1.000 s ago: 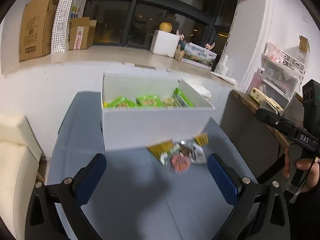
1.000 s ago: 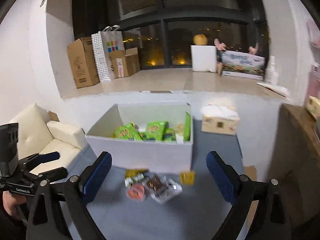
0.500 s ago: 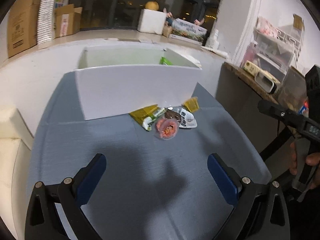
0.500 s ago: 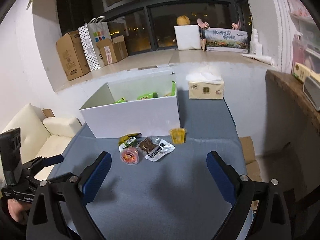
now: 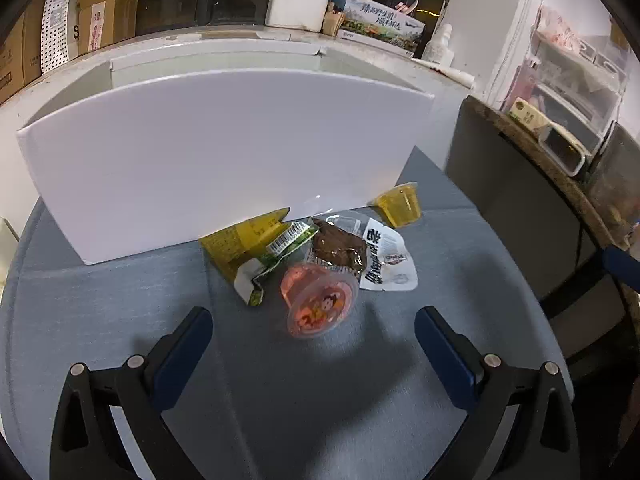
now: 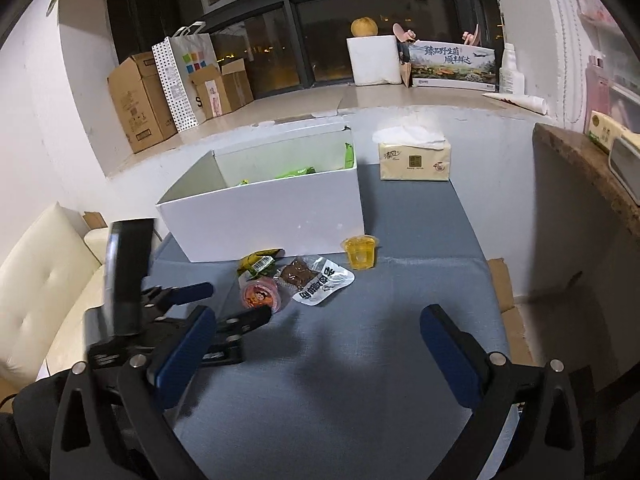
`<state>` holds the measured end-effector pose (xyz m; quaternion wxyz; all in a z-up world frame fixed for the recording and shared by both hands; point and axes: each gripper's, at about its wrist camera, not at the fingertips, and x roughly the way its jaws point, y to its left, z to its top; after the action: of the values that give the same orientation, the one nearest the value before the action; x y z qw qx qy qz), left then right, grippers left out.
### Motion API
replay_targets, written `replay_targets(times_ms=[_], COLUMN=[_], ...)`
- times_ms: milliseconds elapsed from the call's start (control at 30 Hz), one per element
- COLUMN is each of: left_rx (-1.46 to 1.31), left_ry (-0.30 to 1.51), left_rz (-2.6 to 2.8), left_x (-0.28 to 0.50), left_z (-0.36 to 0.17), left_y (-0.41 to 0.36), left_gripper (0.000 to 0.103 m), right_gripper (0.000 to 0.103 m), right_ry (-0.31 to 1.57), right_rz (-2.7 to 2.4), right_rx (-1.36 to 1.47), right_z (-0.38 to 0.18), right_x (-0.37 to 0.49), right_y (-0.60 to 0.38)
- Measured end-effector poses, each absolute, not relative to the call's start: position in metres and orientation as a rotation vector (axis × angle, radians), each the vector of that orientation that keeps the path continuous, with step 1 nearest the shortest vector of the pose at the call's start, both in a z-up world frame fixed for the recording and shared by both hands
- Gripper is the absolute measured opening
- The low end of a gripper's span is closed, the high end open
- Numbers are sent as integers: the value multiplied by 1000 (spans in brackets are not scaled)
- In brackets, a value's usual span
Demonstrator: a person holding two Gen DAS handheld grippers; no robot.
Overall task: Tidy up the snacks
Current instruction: 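Grasp the orange jelly cup with the left gripper, then place the orange cup in the box with the left gripper while the right places a yellow cup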
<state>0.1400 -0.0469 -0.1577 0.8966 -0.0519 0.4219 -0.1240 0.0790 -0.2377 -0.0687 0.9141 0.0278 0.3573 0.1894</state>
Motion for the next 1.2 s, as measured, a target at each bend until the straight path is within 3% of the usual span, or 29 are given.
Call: replay_targets(times_ms=[300,333,400,500,900,1200], left_rx=[-66,-66,-65,-82,-116,-183], left_ry=[887,887,889,892,804,728], left_rz=[-231,-232,-225,-234,-293,-256], left_x=[153,154,156,156,105,58], left_z=[-171,-171,-172,-171,-137,-105], left_y=[-61,-60,-59,-57,-33,15], left_gripper=[102,98,73,52,51,51], right_gripper=[103,103,103,103,103,103], right_ry=[740,740,741,746,785,869], right_rz=[392,393,391,395,447,456], right_rx=[69,72,74,76,94,126], right_z=[-69,-69,-69,-70,-91,-138], right_x=[76,76,76,75,94,199], right_y=[-240,-241,-241,-240,-239,-227])
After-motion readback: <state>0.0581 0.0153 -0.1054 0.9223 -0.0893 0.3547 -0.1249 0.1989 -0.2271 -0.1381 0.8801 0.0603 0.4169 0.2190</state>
